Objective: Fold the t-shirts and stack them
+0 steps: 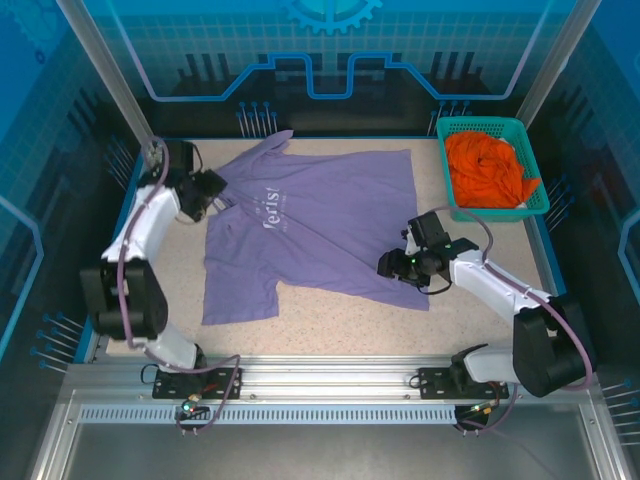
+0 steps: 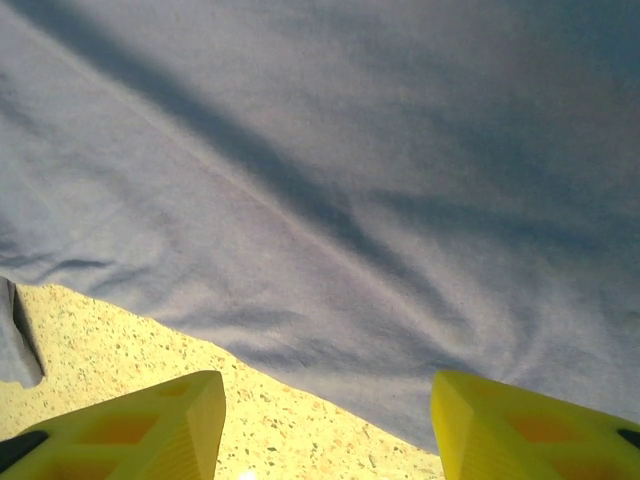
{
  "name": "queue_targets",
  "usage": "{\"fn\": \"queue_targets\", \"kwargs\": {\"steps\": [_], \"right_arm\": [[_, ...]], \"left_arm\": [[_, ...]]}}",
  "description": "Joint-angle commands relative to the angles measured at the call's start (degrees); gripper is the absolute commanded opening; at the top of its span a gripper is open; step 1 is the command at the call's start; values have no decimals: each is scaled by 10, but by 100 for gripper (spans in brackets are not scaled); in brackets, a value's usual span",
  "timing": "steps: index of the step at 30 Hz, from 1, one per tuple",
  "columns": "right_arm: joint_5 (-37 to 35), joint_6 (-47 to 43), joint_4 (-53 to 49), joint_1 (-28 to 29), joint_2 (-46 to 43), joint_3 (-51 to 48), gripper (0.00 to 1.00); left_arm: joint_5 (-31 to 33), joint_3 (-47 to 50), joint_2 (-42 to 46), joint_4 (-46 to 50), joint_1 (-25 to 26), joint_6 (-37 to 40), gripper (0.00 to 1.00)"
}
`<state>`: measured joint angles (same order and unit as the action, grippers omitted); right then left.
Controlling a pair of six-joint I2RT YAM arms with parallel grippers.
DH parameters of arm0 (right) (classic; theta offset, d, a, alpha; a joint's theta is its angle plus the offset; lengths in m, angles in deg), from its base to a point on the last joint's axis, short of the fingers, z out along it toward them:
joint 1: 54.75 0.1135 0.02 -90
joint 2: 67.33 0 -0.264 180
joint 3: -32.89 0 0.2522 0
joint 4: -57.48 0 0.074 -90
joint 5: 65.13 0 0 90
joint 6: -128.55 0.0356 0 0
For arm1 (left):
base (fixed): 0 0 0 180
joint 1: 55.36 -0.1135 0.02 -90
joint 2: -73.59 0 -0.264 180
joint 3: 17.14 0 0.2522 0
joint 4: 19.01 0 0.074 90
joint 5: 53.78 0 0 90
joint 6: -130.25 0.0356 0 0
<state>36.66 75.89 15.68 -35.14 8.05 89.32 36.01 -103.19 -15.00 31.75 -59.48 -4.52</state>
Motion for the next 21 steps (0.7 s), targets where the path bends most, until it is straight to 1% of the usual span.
{"fn": "queue_targets", "kwargs": {"steps": [1, 4, 7, 10, 12, 16, 19, 21], "right_arm": [[29, -17, 10, -11, 0, -20, 57], [37, -13, 11, -15, 13, -27, 55], [38, 0, 14, -18, 13, -39, 56], [35, 13, 18, -20, 5, -53, 56], [26, 21, 16, -23, 0, -61, 56], [16, 30, 18, -31, 7, -65, 57], [11, 33, 19, -38, 18, -61, 56], [8, 37, 18, -44, 16, -64, 56]], "left_arm": [[5, 110, 46, 12, 15, -9, 71], [0, 185, 92, 36, 50, -4, 70], [-1, 259, 155, 44, 84, -17, 71], [2, 303, 206, 74, 88, -24, 76], [-2, 330, 230, 74, 89, -30, 78], [-5, 360, 225, 76, 90, -40, 77], [-4, 382, 218, 77, 90, -53, 74], [18, 393, 222, 92, 89, -64, 74]]}}
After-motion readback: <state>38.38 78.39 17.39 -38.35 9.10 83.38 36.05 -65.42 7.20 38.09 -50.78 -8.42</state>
